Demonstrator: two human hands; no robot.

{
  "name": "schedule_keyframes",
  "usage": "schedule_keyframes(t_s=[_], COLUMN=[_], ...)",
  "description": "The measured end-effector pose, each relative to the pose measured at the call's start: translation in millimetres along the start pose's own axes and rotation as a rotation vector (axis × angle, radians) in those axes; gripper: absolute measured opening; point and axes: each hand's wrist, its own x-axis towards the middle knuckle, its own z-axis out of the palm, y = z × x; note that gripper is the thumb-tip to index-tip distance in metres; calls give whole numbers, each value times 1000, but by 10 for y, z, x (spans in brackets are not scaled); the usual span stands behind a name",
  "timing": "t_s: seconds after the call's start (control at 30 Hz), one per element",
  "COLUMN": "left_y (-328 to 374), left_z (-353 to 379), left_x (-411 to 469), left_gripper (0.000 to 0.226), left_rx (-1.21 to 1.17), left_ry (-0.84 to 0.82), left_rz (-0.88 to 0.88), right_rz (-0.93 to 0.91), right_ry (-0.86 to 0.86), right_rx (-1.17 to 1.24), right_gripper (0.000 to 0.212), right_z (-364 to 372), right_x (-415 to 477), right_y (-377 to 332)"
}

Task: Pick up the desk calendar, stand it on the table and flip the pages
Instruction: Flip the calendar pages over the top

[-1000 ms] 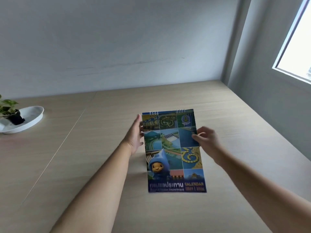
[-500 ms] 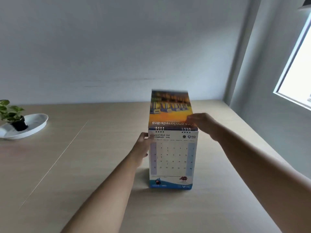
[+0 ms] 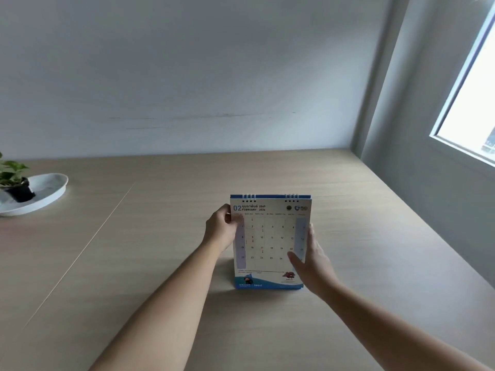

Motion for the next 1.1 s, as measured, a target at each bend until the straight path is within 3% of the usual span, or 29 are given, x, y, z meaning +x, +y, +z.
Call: schedule_keyframes(t_s=[0.33, 0.47, 0.57, 0.6, 0.67, 0.73, 0.77, 0.9, 1.0, 1.1], left_y=[4, 2, 7, 17, 34, 15, -13, 82, 92, 76], left_z=[34, -11, -69, -89, -140, -193, -218, -206, -123, -73], left_x=[-52, -66, -26, -24, -28, -2, 33, 6, -11, -46], left_gripper=[17, 15, 6, 4, 22, 50, 53, 31, 20, 23], left_rx=[16, 30, 24, -6, -162, -358, -407, -350, -178, -87], left_ry=[63, 67, 5, -48, -203, -318, -354, -336, -288, -247], left_rz=[34, 43, 10, -8, -104, -209, -209, -191, -116, -64], right_rz=[23, 66, 98, 87, 76, 103, 118, 131, 115, 27], right_ry=[31, 180, 179, 156, 106, 92, 88, 9, -29, -7], right_rx=[26, 40, 135, 162, 216, 379, 490, 673, 818, 679], right_gripper=[81, 41, 12, 14, 30, 26, 19, 24, 27, 23], right_z=[29, -87, -283, -362, -516, -675, -770, -1120, -1229, -1299], right_x=[-128, -135, -26, 6, 33, 29, 30, 67, 209, 428], right_y=[-3, -104, -219, -243, -283, -338, -402, -695, -894, -1090])
